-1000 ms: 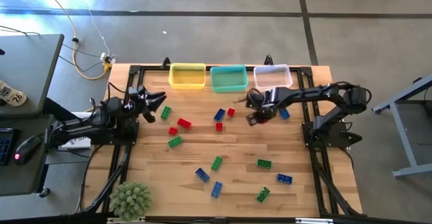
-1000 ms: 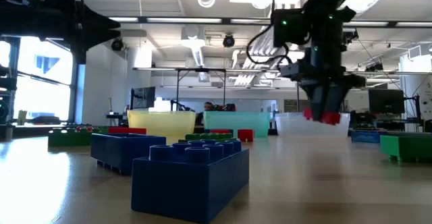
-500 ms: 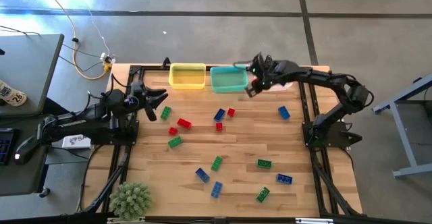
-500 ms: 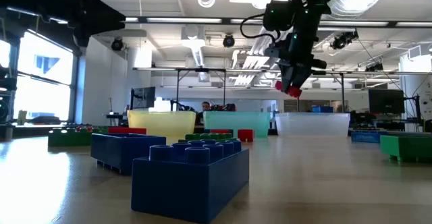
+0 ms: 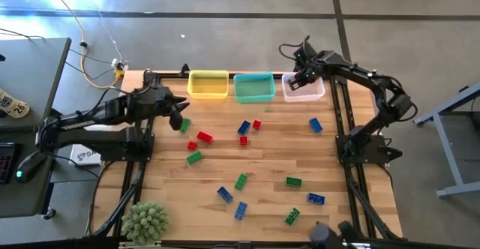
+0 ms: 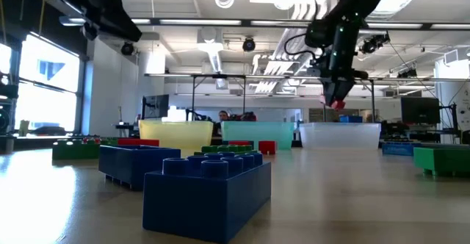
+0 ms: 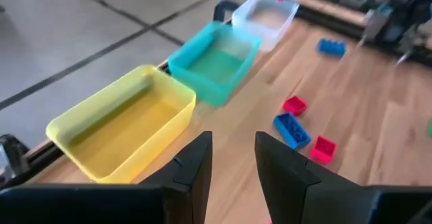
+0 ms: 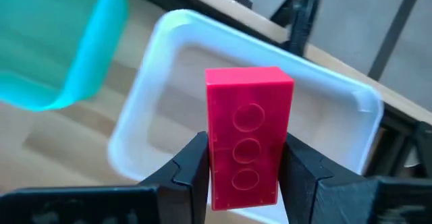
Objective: Sort & place blocks by color
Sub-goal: Put the red game piece into the white bin
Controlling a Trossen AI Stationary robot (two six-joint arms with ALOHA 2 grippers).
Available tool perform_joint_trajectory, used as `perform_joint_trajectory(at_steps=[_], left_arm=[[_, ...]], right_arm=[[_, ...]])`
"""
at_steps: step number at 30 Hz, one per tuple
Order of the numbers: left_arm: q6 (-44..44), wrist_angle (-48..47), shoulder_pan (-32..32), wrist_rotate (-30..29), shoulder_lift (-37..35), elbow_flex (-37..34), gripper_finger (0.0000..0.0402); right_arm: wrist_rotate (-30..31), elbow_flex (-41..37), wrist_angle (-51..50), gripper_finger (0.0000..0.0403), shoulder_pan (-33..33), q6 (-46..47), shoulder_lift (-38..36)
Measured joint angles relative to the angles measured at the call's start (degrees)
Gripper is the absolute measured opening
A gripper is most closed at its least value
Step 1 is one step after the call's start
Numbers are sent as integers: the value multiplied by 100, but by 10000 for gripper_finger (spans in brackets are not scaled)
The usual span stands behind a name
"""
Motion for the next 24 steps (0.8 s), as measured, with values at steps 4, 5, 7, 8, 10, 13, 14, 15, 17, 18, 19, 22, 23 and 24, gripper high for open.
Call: perform_joint_trajectory(at_steps=[4,5,7,8,10,13,14,15,17,18,19,22,23,24], left_arm=[[-453,-529,0,-365,457,251,103],[-578,-683,0,-418,557,294,103],[-845,-987,2,-456,735,324,103],[-971,-1093,0,-451,818,326,103],[-1225,-1327,1,-364,982,329,103],[-1502,-1665,0,-203,1208,329,103],[-1574,-1755,2,-184,1278,329,103],[-1663,-1840,0,-171,1345,329,103],[-1808,-1983,0,-167,1461,329,103],[-1859,-2018,0,-167,1512,329,103],[-1908,-2058,0,-167,1559,329,103],[-2032,-2176,0,-115,1711,329,103],[-2081,-2200,2,-66,1762,329,103],[-2150,-2204,2,-14,1802,329,103]], right_arm=[[-83,0,2,112,-250,-172,199],[-149,0,2,112,-293,-175,263],[-240,-1,2,112,-343,-176,424],[-295,-4,1,112,-359,-187,508],[-319,-7,0,112,-368,-217,673],[-321,-8,-15,112,-366,-217,907],[-321,-9,-19,112,-366,-217,962],[-321,-9,-16,112,-366,-215,1010],[-319,-9,-16,112,-366,-193,1110],[-317,-9,-18,112,-368,-193,1159],[-317,-9,-15,112,-370,-193,1198],[-308,-9,-11,113,-383,-191,1282],[-297,-9,-10,119,-386,-187,1298],[-282,-9,-5,129,-386,-177,1303]])
